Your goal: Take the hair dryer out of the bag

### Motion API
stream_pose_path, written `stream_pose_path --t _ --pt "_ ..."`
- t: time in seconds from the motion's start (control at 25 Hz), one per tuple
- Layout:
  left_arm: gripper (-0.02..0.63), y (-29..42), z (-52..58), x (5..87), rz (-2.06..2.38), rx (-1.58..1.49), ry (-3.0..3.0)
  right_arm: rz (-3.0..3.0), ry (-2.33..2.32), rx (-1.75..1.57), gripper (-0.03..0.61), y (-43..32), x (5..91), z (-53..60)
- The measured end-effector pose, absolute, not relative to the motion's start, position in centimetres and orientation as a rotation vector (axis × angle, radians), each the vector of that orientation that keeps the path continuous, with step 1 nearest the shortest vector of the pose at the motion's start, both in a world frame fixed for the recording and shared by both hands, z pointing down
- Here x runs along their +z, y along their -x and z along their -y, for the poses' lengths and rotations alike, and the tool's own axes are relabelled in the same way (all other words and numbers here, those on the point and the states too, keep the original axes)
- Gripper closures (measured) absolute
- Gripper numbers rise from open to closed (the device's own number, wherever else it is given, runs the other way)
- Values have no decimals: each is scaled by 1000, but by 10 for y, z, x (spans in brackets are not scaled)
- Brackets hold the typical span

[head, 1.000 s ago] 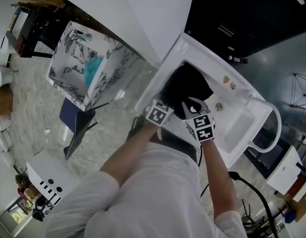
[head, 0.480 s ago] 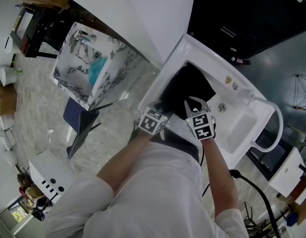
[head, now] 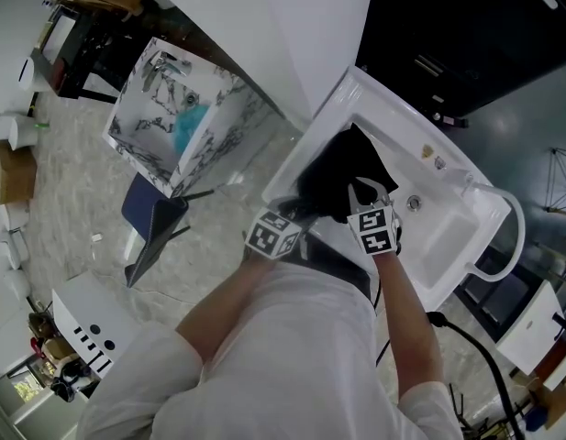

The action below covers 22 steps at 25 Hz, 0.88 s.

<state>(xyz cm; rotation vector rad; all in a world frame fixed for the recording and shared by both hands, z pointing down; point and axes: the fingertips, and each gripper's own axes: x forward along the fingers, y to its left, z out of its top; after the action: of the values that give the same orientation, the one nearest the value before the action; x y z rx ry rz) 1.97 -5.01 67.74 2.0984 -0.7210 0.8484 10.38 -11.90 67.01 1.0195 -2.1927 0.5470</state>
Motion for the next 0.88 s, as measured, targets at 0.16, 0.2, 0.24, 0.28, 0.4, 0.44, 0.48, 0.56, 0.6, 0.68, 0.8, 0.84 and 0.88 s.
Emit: stream_pose_path --t 0.16,0.2,0.24,0.28,0.4,0.44,0.48,0.56,0.6,0.68,0.8,0.84,0.88 --pt "400 -16 41 673 727 805 -2049 2284 -933 653 465 -91 661 110" --pt "400 -14 40 673 729 801 -2043 2329 -881 705 407 -84 654 106" --pt "400 -11 39 672 731 797 -2040 2373 -841 754 372 -79 645 102" --pt "402 -9 39 672 733 793 -2037 2412 -818 797 367 -76 636 99" --pt "402 -5 36 665 733 781 -2034 2463 -851 921 367 -89 621 100" --pt "402 -4 35 662 731 776 -2036 2443 -891 953 368 -98 625 103" --pt "401 -3 34 659 729 772 -2039 2409 -934 976 381 -107 632 106" --pt "401 -1 29 652 720 763 -2046 2349 -990 1013 391 -121 649 109" --pt "401 0 27 649 714 757 -2051 2334 -1001 1034 391 -124 655 109" --pt "402 2 24 641 705 749 -2062 2310 -1023 1053 388 -126 663 110" --pt "402 6 22 632 722 739 -2055 2268 -1078 1022 383 -127 668 112" --pt "402 8 22 630 737 734 -2043 2264 -1085 1014 382 -126 667 112" --pt "402 9 23 630 752 728 -2031 2268 -1080 1008 383 -124 664 112"
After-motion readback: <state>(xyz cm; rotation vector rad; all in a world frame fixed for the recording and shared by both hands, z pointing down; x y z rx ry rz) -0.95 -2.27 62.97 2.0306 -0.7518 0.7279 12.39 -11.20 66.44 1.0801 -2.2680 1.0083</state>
